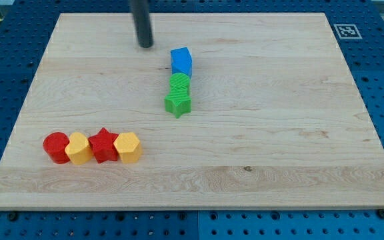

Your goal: Move the blue cube to the left of the triangle

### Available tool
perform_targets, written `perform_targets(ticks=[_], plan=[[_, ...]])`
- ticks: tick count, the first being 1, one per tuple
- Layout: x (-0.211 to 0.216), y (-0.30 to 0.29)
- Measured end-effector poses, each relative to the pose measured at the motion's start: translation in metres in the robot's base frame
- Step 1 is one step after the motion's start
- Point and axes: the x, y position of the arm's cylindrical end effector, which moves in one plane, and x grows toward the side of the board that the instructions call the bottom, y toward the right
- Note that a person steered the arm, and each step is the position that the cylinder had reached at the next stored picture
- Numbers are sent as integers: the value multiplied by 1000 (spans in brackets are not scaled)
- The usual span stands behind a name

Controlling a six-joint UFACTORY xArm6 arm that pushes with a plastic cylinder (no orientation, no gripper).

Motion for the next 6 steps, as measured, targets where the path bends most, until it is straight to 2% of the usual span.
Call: perform_targets(ticks=[1, 3, 6], plan=[[3, 47], [68, 75], [46, 60]])
